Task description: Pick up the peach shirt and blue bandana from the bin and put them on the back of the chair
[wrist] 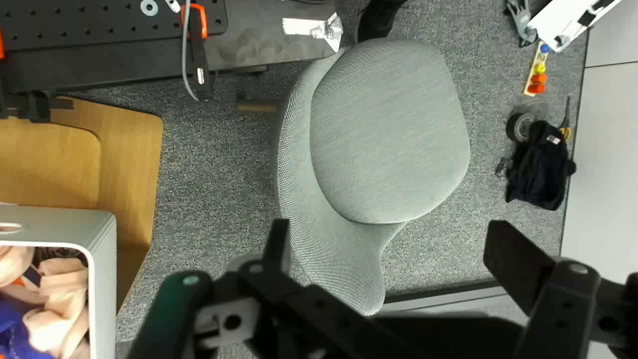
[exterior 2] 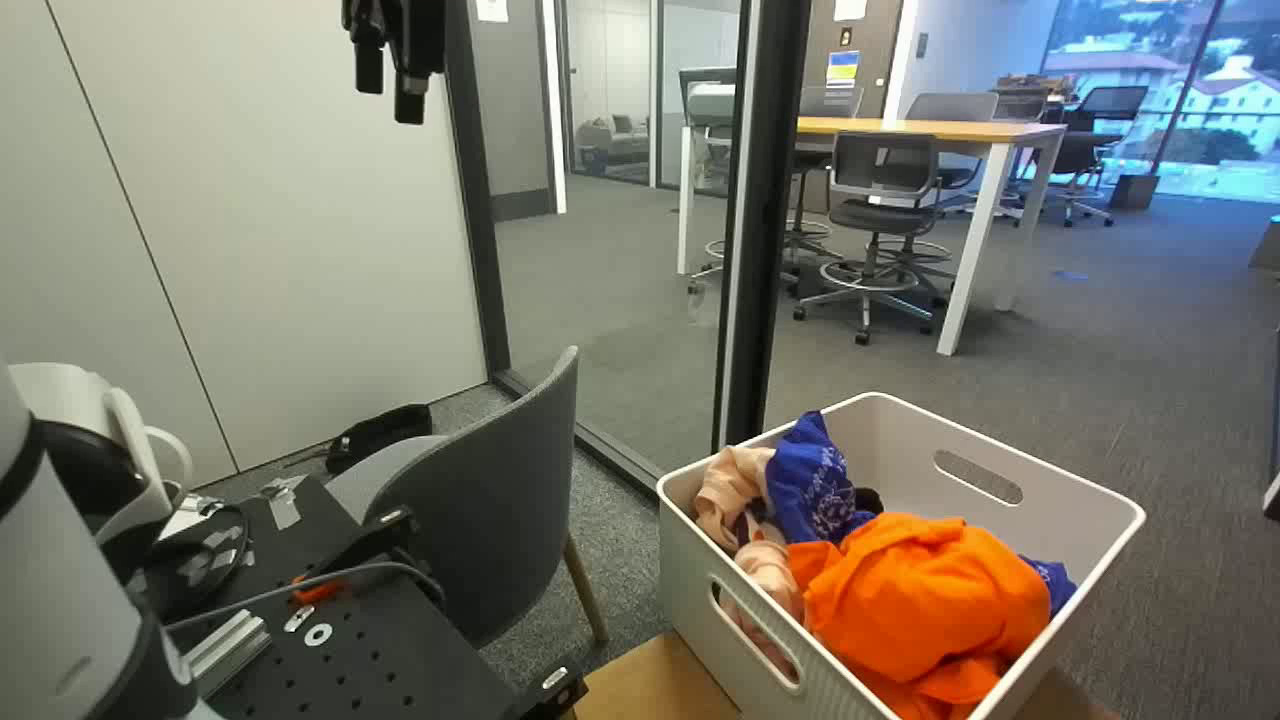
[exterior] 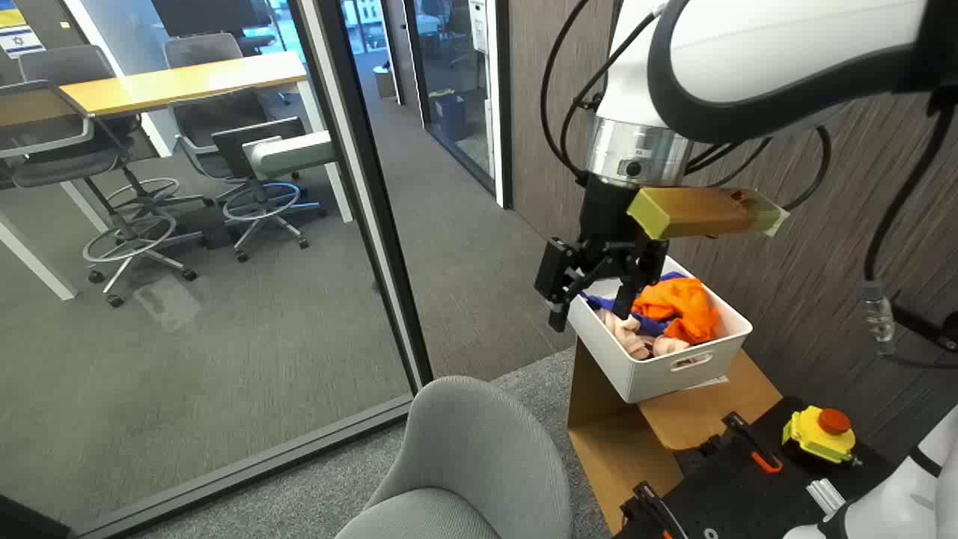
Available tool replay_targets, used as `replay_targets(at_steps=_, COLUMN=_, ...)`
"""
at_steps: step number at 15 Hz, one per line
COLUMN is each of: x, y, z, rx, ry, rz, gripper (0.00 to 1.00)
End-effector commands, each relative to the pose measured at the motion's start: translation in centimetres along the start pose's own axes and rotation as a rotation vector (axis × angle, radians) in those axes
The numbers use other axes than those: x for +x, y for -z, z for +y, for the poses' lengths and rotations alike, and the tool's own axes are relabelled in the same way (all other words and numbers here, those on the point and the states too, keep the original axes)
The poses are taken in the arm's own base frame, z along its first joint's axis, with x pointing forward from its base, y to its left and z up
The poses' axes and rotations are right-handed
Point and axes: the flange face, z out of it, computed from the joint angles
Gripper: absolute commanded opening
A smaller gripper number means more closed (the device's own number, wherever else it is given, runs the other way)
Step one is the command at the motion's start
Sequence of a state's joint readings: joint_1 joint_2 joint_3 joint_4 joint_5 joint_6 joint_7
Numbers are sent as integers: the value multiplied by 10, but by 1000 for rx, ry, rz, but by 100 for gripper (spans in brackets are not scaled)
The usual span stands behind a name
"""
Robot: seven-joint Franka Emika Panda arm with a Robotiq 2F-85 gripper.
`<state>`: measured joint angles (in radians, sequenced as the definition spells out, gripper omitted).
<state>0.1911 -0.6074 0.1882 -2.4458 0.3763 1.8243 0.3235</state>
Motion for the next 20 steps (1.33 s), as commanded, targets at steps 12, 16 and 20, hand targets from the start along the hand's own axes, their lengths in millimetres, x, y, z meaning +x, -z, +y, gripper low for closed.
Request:
replay_targets(at_steps=12, x=6, y=-7, z=20, rx=1, ry=-36, rz=21, gripper=100)
replay_targets(at_steps=16, x=20, y=-30, z=62, rx=1, ry=-140, rz=36, gripper=100)
replay_targets(at_steps=20, x=37, y=-63, z=117, rx=-9, ry=-231, rz=68, gripper=100)
